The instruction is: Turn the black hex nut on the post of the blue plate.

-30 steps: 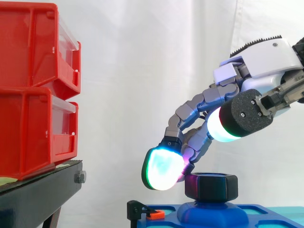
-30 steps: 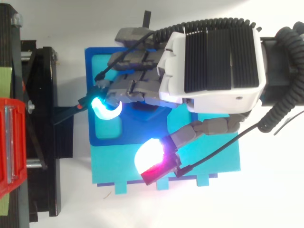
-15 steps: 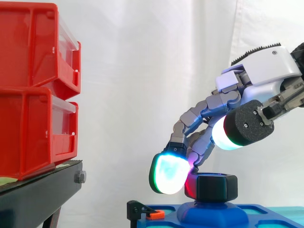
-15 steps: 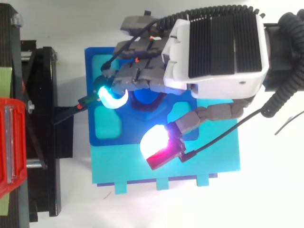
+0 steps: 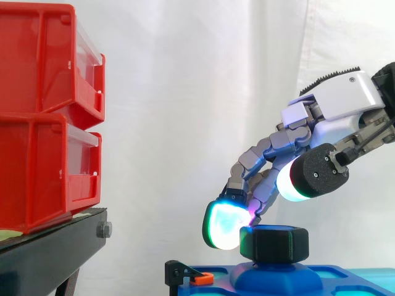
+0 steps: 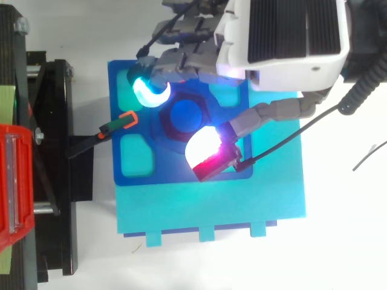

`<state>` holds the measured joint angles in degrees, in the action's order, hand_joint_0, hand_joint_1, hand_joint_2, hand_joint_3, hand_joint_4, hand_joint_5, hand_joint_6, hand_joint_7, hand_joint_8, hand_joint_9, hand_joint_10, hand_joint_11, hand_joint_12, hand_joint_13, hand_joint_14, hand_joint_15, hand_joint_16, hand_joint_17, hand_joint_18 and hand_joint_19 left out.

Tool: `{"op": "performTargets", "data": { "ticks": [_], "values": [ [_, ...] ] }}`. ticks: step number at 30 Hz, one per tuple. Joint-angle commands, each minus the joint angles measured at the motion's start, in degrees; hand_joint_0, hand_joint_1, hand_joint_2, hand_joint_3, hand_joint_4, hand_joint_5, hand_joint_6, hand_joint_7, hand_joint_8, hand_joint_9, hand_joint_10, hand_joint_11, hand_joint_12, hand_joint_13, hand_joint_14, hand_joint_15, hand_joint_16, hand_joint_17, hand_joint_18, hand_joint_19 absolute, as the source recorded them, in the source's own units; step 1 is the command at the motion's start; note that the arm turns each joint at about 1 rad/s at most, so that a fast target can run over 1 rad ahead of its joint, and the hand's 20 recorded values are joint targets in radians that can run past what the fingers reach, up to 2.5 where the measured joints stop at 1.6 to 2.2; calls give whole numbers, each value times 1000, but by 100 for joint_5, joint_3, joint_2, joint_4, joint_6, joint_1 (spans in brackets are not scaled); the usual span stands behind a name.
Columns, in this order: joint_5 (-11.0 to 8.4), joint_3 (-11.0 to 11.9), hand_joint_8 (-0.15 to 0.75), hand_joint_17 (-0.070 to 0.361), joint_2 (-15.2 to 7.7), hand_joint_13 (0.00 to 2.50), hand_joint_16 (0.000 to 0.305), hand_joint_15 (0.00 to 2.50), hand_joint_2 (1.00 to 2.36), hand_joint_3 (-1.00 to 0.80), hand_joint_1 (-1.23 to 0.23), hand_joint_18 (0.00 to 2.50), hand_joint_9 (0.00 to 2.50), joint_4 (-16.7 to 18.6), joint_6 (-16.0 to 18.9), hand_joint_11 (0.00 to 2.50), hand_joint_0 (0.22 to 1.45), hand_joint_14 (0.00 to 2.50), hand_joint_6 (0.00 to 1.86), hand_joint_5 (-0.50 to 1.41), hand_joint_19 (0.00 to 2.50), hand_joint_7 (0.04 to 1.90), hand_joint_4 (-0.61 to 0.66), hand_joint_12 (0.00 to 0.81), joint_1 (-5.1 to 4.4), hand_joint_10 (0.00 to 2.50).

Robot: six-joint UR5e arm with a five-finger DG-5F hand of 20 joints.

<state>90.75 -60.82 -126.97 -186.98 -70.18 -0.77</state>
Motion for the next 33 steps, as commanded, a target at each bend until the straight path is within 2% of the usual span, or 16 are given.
{"op": "performTargets", "data": {
  "ticks": [1,5,10,14,18,24,29,33],
  "values": [
    [110,0,317,121,-3,354,54,0,1000,-500,-384,62,592,4,-66,0,503,0,502,-168,102,700,257,398,68,0],
    [233,0,317,121,-3,357,54,0,1000,-500,-387,75,593,22,-162,0,505,0,502,-169,99,703,260,396,139,0],
    [268,150,317,121,5,361,54,0,1000,-500,-387,79,596,22,-145,0,505,0,502,-168,99,703,260,396,139,0],
    [259,238,320,122,-3,366,54,0,1000,-500,-387,81,597,39,-136,0,505,0,502,-168,105,706,263,396,103,0],
    [207,229,318,121,-3,370,54,0,1000,-500,-386,86,601,39,-92,0,506,0,502,-168,104,706,266,397,33,0],
    [-75,229,320,122,5,374,54,0,1000,-500,-386,94,604,48,-66,0,506,0,502,-167,111,705,265,397,-107,0],
    [-180,229,320,121,-3,382,54,0,1000,-500,-386,107,613,39,-57,0,505,0,502,-166,113,715,270,398,-204,0],
    [-373,220,321,121,5,388,54,0,1000,-500,-385,108,623,30,-57,0,506,0,502,-165,119,720,268,398,-301,0]
  ]
}}
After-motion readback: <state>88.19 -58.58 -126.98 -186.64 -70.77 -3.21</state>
